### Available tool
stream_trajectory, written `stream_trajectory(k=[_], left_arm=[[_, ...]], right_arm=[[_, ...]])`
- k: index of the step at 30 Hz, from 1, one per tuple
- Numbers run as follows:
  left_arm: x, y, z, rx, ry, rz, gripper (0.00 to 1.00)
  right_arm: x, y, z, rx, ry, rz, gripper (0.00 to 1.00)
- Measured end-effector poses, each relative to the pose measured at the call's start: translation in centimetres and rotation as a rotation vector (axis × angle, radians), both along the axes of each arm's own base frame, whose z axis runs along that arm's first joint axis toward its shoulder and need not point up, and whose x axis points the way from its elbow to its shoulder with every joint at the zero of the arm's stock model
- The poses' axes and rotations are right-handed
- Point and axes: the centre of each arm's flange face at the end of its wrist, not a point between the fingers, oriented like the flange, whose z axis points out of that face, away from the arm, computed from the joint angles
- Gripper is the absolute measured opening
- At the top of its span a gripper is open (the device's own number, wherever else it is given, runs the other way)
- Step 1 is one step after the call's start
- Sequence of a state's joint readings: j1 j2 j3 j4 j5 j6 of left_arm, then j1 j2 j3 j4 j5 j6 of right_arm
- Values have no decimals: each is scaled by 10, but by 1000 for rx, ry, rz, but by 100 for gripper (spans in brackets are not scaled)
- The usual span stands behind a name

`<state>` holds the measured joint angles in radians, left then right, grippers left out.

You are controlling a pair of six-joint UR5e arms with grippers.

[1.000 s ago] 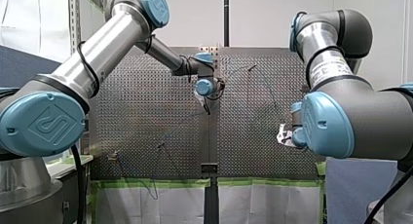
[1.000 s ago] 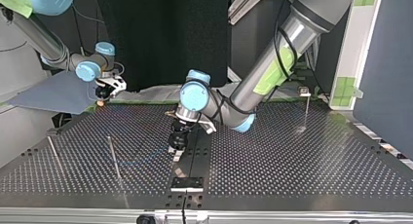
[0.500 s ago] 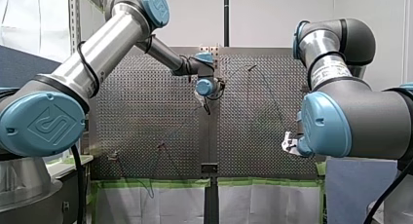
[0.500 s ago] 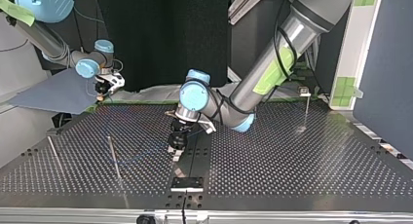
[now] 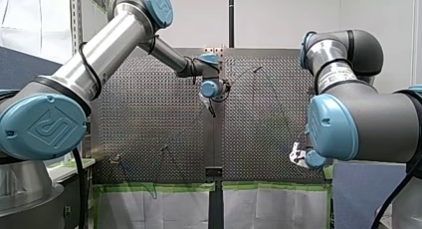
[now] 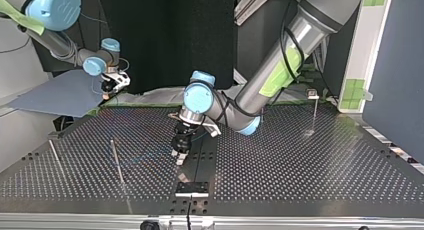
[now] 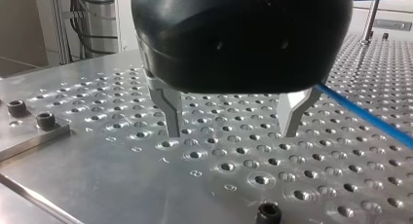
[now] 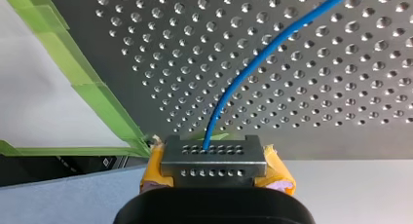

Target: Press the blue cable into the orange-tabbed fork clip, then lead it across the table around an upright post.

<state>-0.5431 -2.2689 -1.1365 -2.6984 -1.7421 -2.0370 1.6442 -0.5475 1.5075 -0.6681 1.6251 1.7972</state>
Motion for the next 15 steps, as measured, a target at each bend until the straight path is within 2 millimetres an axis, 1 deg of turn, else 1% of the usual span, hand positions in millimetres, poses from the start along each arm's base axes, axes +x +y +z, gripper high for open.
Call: stream_trajectory(k=[5, 12, 15], left_arm=[[-2, -2, 0, 0, 1, -3, 96], [-2, -3, 0, 1, 1, -5, 96], [-3, -3, 0, 1, 1, -5, 96]], right_arm=[[-1, -1, -8, -15, -7, -2, 0], [-3, 3, -38, -5, -9, -5, 0], [-3, 4, -47, 0, -8, -4, 0]])
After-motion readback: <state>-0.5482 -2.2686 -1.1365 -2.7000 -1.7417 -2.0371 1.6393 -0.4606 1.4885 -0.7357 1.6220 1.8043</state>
